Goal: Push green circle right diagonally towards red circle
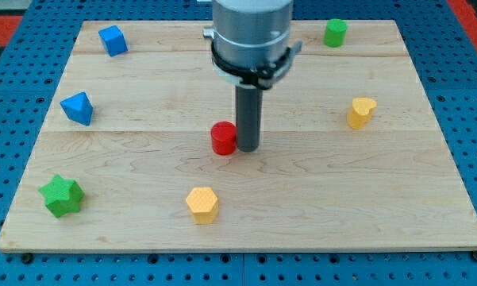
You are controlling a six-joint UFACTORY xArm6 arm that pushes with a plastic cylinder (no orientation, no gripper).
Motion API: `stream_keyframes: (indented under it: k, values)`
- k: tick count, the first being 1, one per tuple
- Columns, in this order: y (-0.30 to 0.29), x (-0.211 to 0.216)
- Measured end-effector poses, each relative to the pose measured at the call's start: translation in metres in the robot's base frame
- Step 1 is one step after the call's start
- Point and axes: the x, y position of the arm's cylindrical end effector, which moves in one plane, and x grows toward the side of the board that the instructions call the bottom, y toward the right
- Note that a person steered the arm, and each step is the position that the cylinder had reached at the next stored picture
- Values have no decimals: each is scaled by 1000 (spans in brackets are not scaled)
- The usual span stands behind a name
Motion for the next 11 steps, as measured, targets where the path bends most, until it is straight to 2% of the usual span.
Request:
stream_keyframes:
  k: [1, 2, 3, 4, 5, 6, 7, 8, 9, 10, 11]
  values:
    - [51, -44]
    - [135, -136]
    - [233, -196]
    - [238, -239]
    - [181, -261]
    - [117, -244]
    - [152, -229]
    - [172, -251]
    - [208, -210]
    - [187, -175]
    - [196, -178]
